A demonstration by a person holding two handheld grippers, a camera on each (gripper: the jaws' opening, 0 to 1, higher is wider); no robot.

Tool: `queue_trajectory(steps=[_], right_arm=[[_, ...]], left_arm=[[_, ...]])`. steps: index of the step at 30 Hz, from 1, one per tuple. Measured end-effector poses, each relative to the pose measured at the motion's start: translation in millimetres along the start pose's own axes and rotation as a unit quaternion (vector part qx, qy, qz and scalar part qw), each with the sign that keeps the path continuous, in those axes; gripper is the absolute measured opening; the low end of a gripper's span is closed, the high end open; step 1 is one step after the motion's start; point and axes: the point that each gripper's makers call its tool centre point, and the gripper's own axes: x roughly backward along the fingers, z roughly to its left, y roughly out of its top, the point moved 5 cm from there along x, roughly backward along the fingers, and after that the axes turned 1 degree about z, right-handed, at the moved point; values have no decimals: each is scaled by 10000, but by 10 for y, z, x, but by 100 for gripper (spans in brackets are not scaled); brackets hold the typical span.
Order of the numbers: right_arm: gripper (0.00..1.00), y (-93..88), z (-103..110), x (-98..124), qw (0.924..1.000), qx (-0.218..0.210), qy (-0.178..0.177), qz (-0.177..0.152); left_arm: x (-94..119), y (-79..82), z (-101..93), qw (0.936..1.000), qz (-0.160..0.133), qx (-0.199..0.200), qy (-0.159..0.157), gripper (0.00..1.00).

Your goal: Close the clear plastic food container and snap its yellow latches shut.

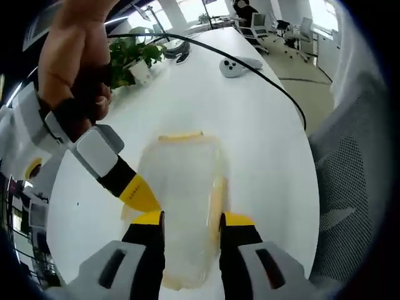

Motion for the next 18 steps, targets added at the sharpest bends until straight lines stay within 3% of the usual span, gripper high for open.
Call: queue_trajectory(steps=[5, 18], right_arm=[[33, 45, 57, 23, 9997, 158, -159, 140], [33, 6, 72, 64, 9989, -8, -445, -124]], left_arm=[[24, 14, 24, 9998, -35, 91, -159, 33], [37, 41, 22, 9997, 104, 54, -233, 35]])
